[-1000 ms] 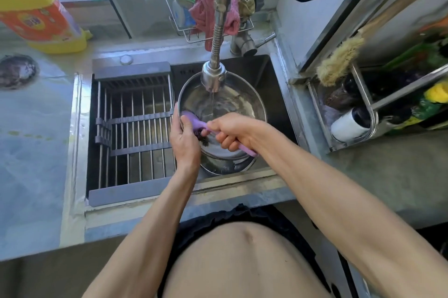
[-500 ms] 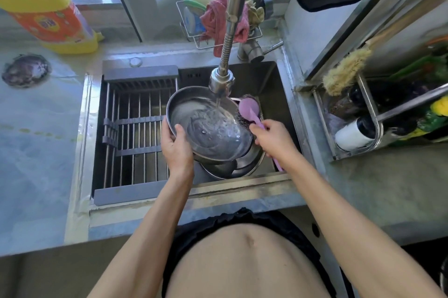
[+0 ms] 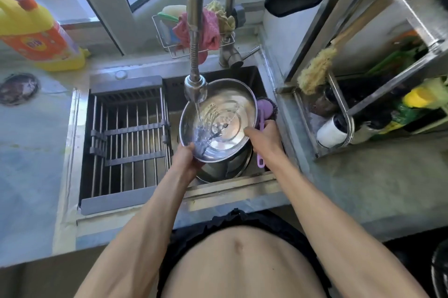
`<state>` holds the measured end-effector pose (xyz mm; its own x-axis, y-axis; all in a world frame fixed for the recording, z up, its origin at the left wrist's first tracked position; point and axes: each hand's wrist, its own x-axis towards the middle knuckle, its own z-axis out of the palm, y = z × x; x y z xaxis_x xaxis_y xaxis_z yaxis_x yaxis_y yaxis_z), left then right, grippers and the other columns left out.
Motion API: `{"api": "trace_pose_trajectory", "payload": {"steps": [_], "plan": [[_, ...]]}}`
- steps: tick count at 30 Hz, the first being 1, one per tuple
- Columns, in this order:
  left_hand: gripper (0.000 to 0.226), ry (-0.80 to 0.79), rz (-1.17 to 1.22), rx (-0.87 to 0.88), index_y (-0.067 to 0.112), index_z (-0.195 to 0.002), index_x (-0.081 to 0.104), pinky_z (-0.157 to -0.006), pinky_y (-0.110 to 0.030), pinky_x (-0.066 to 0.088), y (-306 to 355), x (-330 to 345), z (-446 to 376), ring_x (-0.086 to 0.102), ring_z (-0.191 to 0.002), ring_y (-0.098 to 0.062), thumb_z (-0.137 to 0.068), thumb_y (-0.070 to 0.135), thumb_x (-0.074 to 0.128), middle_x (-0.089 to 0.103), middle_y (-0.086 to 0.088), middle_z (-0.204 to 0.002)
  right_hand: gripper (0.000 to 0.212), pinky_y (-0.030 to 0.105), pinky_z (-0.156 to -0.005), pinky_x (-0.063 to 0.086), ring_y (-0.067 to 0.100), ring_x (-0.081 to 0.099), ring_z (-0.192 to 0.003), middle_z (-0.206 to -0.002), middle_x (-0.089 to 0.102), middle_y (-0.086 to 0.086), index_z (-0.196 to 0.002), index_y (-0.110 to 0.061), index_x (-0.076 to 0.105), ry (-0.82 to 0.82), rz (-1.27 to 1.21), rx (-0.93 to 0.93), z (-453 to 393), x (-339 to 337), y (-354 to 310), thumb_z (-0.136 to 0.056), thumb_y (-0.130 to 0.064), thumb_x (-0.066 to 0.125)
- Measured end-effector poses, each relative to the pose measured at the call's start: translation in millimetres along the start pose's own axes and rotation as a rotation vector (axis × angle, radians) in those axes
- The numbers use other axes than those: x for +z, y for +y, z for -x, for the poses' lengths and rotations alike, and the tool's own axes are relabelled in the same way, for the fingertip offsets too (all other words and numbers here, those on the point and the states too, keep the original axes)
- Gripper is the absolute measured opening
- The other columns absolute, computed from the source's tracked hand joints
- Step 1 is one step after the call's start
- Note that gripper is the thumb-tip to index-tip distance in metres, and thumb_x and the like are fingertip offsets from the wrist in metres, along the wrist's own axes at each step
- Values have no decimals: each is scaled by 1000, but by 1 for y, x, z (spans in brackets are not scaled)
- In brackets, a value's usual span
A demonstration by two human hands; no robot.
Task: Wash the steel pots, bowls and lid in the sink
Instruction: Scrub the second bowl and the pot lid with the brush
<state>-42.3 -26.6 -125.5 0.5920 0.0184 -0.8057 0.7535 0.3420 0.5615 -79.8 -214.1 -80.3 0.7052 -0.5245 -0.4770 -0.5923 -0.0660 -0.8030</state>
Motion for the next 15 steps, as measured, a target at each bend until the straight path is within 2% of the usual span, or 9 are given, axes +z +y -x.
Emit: {"api": "trace_pose_trajectory", "payload": {"steps": [3, 4, 5, 7, 9, 10, 12, 15], "plan": [[30, -34, -347, 4, 5, -130, 57, -77, -39, 55, 3, -1, -3, 65, -85, -24, -104, 3, 42, 69, -12, -100, 27, 27, -55, 41, 15, 58, -68, -86, 61, 0, -102, -15, 51, 68, -10, -64, 0, -2, 5, -80, -21, 66], [28, -27, -417, 45, 7, -129, 59, -72, -35, 53, 5, -2, -3, 63, -84, -22, -105, 5, 45, 68, -9, -98, 29, 27, -57, 41, 13, 58, -74, -91, 61, -2, -105, -18, 49, 85, -19, -75, -1, -2, 8, -81, -21, 65], [25, -21, -464, 94, 10, -128, 58, -73, -36, 54, 8, -3, 1, 64, -87, -22, -105, 8, 47, 68, -7, -98, 29, 27, -57, 41, 12, 58, -76, -93, 60, -4, -106, -21, 48, 88, -30, -75, -2, 0, 10, -82, -22, 64], [30, -17, -561, 233, 20, -134, 51, -92, -42, 56, 12, -9, 13, 67, -108, -24, -105, 15, 54, 67, -2, -116, 28, 27, -55, 40, 15, 56, -68, -89, 60, -3, -104, -20, 49, 74, -84, -49, -8, 5, 12, -79, -25, 62], [55, -12, -775, 459, 22, -154, 40, -114, -45, 44, 12, -22, 23, 51, -136, -21, -103, 18, 60, 53, 0, -147, 23, 24, -46, 36, 17, 48, -54, -76, 57, 2, -97, -13, 51, 38, -170, 29, -15, 11, 14, -77, -23, 57], [63, 16, -865, 577, 19, -158, 34, -120, -45, 36, 12, -28, 30, 41, -144, -18, -102, 20, 62, 43, -1, -157, 17, 23, -43, 33, 15, 44, -48, -70, 53, 3, -94, -12, 52, 11, -213, 81, -17, 14, 15, -80, -19, 56], [64, 72, -1001, 775, 16, -158, 36, -126, -46, 23, 15, -37, 40, 24, -154, -20, -100, 22, 64, 29, -6, -166, 3, 20, -40, 30, 12, 37, -40, -62, 47, 5, -88, -12, 52, -53, -268, 183, -19, 18, 18, -85, -12, 52], [57, 132, -1320, 1071, 22, -151, 48, -127, -54, 9, 19, -36, 56, 4, -158, -34, -99, 40, 62, 19, -14, -169, 8, 21, -40, 30, 12, 36, -36, -60, 47, 8, -94, -10, 52, -120, -275, 244, -20, 26, 18, -86, -11, 50]]}}
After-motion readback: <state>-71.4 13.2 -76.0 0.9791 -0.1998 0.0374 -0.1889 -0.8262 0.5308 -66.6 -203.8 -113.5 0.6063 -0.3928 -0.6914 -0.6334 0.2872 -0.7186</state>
